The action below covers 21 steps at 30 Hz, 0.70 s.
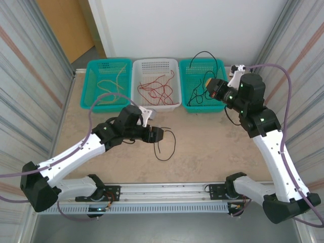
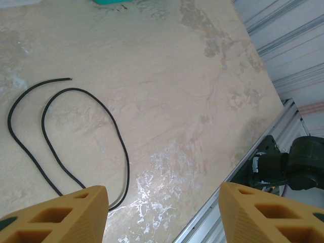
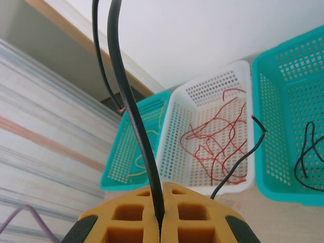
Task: Untangle the cables
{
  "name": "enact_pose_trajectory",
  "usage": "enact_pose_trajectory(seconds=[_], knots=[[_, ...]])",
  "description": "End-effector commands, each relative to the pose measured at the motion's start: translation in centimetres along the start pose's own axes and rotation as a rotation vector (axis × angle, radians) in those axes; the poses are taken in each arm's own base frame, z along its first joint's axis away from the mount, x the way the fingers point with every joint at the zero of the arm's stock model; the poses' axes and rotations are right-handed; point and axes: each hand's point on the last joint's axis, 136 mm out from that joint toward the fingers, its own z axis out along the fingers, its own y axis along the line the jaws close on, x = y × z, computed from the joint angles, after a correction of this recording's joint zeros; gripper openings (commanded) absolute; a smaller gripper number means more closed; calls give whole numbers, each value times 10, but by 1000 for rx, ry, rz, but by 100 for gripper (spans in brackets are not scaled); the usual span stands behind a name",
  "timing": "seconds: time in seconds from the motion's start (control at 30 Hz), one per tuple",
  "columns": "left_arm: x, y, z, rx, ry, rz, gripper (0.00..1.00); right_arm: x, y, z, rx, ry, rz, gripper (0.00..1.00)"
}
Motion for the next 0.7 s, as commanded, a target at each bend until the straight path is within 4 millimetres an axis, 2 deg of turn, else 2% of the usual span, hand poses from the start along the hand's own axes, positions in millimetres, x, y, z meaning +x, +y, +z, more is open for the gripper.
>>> enact_pose_trajectory(seconds=[0.0, 0.33, 0.67], knots=[[5, 5, -7, -28, -12, 20, 61, -14, 10, -6, -33, -18, -2, 0], [3, 4, -9, -36, -13, 16, 60, -37, 1, 1, -19, -42, 13, 0], [-6, 6, -17, -55, -51, 51, 61, -69, -34, 16, 62, -65, 66, 0]])
